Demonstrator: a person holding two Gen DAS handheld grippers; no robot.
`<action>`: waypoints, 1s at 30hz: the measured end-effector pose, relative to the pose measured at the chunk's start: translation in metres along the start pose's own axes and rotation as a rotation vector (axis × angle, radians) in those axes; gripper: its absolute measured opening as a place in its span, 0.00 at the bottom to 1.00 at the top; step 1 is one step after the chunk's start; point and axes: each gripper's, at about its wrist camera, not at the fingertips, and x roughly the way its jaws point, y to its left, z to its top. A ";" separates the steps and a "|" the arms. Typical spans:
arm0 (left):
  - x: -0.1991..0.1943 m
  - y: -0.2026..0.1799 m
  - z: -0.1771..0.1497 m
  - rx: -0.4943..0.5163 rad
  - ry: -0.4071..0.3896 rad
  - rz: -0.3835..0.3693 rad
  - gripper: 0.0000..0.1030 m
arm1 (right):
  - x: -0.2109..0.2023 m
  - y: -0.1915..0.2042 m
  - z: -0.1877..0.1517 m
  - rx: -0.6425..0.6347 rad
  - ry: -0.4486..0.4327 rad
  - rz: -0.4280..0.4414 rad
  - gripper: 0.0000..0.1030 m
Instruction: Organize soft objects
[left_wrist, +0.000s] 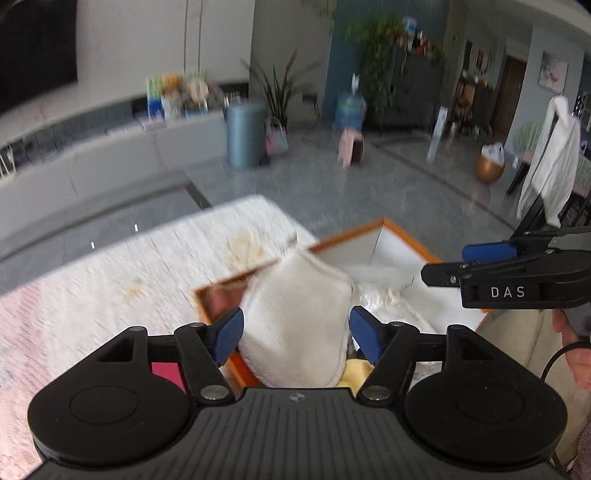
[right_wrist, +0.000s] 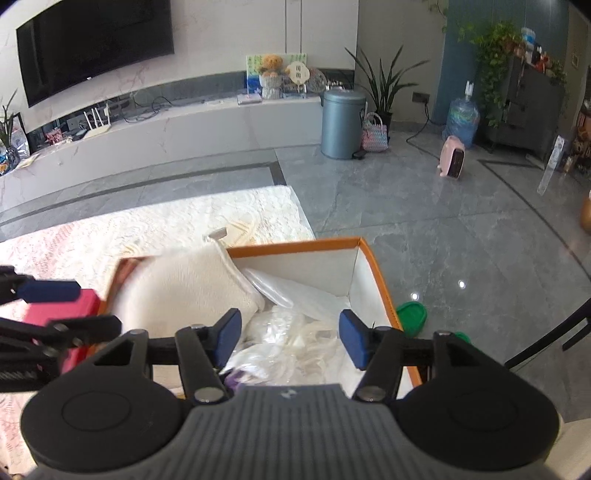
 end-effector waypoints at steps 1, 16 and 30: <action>-0.014 0.001 0.000 -0.001 -0.027 0.004 0.76 | -0.010 0.003 0.000 -0.002 -0.009 0.002 0.62; -0.182 0.039 -0.047 -0.071 -0.277 0.264 0.81 | -0.158 0.113 -0.039 -0.137 -0.198 0.094 0.77; -0.233 0.054 -0.153 -0.194 -0.317 0.583 0.82 | -0.183 0.199 -0.125 -0.068 -0.230 0.137 0.79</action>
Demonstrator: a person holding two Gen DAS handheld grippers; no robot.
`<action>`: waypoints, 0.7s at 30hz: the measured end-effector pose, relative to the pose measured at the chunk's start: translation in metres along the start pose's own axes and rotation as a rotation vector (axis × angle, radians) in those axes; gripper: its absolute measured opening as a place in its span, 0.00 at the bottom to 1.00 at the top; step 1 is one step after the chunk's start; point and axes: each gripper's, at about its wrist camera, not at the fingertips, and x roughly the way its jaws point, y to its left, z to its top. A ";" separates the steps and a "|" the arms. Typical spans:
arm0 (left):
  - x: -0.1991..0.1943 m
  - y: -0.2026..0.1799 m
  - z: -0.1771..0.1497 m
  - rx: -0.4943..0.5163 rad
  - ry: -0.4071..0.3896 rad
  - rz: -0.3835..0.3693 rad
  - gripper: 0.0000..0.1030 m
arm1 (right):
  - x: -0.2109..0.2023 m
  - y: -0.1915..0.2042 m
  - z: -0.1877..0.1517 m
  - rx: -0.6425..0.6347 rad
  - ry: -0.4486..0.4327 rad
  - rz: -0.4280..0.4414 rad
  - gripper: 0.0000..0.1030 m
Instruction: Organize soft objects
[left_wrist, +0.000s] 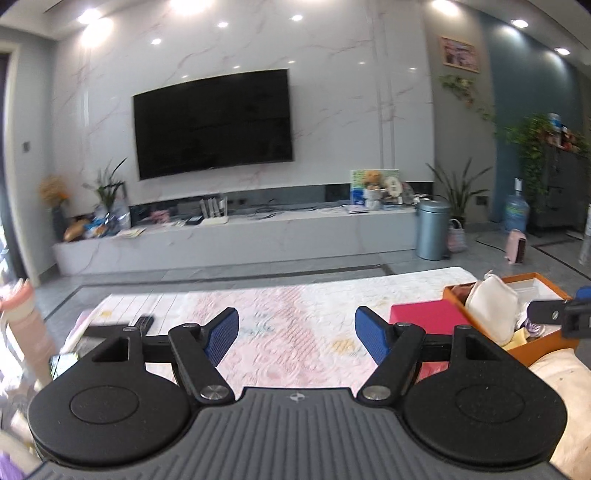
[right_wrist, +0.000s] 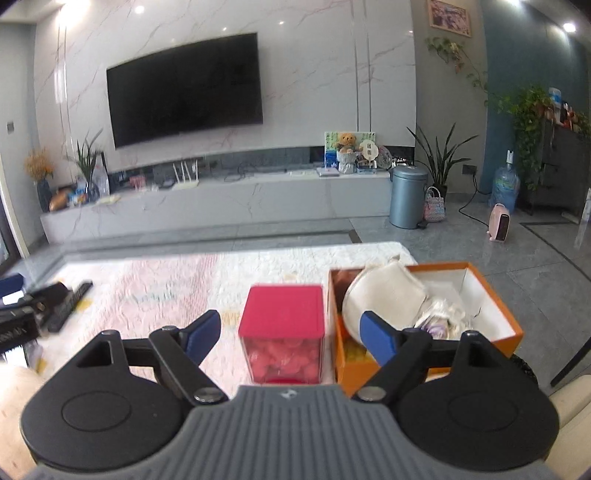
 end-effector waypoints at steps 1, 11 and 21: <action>-0.002 0.002 -0.005 -0.010 0.006 0.003 0.82 | 0.001 0.003 -0.005 -0.008 0.003 0.003 0.79; -0.001 0.033 -0.042 -0.079 0.194 0.013 0.82 | 0.013 0.003 -0.050 0.005 0.118 -0.043 0.79; -0.002 0.025 -0.061 -0.052 0.261 0.033 0.82 | 0.019 0.007 -0.062 0.012 0.152 -0.024 0.79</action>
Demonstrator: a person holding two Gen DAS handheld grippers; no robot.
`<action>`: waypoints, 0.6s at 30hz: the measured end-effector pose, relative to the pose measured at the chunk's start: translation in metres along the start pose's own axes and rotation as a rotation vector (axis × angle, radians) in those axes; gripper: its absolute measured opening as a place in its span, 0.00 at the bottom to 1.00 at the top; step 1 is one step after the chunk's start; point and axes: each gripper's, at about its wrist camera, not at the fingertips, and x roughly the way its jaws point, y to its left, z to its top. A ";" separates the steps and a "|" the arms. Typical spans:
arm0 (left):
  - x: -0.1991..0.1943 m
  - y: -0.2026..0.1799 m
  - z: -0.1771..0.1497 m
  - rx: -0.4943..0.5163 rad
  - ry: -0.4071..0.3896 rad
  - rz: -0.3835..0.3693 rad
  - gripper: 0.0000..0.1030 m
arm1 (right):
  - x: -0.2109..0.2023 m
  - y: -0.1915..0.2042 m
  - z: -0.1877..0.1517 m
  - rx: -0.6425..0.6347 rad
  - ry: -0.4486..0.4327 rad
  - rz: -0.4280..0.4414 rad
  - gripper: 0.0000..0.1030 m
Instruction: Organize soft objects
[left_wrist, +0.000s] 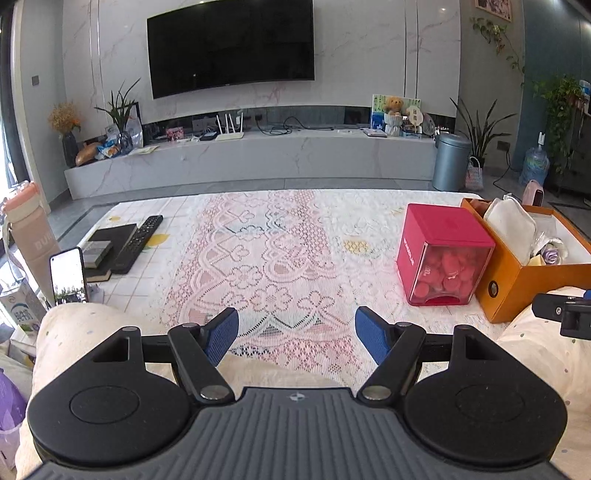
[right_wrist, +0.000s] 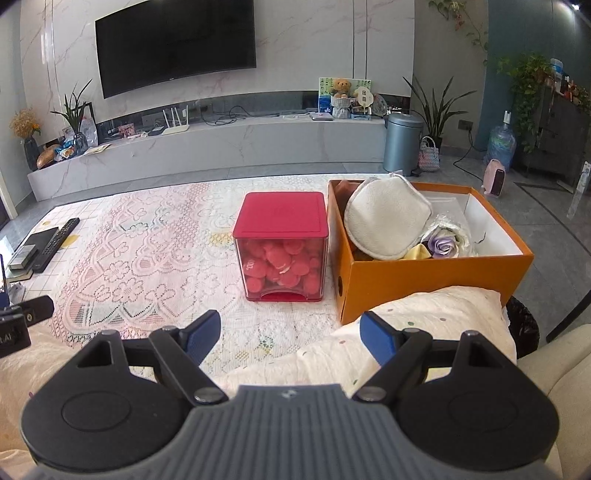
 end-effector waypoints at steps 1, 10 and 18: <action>0.000 0.000 0.000 -0.002 0.004 0.000 0.82 | 0.000 0.000 0.000 0.002 0.002 0.000 0.79; -0.002 -0.001 0.002 0.004 0.004 0.009 0.82 | 0.002 -0.001 0.001 0.009 0.007 0.002 0.79; -0.002 -0.002 0.002 0.002 0.006 0.010 0.82 | 0.002 0.000 0.000 0.002 0.004 0.000 0.79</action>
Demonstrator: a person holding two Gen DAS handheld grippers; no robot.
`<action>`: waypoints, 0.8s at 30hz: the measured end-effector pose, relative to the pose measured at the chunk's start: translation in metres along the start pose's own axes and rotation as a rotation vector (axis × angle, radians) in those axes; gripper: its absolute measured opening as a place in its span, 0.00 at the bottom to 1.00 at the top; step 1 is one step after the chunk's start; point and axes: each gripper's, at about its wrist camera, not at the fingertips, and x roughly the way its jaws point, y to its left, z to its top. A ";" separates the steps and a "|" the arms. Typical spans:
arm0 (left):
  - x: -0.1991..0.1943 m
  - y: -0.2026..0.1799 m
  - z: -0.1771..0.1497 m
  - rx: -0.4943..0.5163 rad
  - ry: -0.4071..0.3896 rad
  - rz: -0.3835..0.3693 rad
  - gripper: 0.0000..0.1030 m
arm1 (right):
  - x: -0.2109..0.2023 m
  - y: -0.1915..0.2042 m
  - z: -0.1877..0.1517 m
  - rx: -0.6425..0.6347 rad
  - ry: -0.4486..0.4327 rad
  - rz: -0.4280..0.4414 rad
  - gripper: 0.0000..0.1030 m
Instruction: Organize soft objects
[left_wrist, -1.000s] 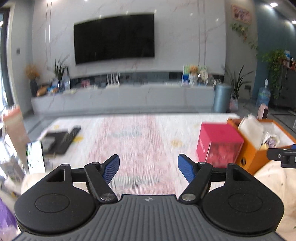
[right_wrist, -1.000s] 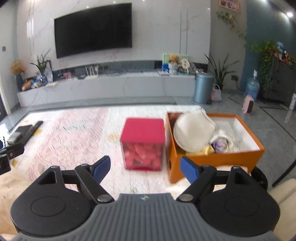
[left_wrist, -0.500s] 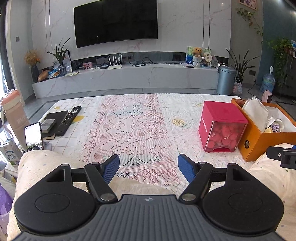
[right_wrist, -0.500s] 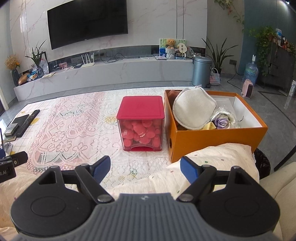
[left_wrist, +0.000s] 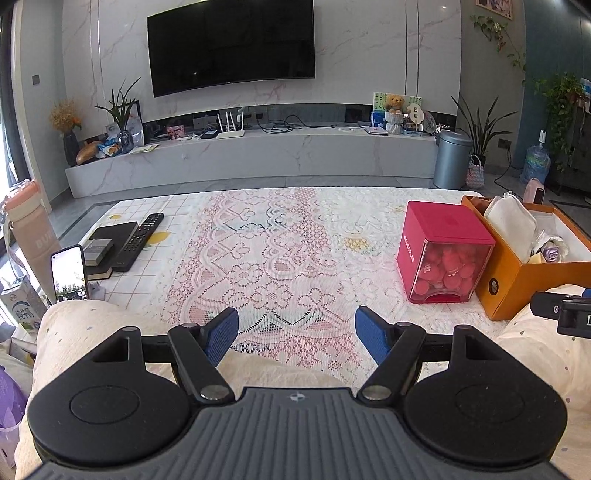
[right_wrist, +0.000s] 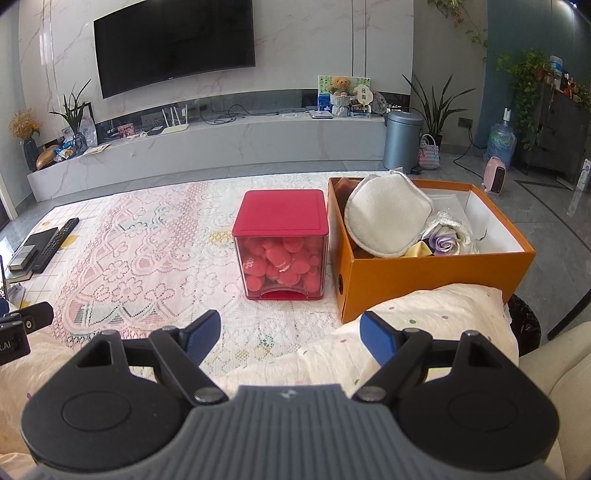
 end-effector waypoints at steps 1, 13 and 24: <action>0.000 0.000 0.000 0.000 -0.001 0.001 0.82 | 0.000 0.000 0.000 -0.002 0.001 0.000 0.79; 0.000 -0.001 -0.002 0.004 0.000 -0.009 0.82 | 0.001 0.002 -0.003 -0.009 0.003 -0.008 0.79; -0.002 -0.002 -0.001 0.007 -0.003 -0.013 0.82 | 0.000 0.003 -0.004 -0.015 -0.001 -0.007 0.79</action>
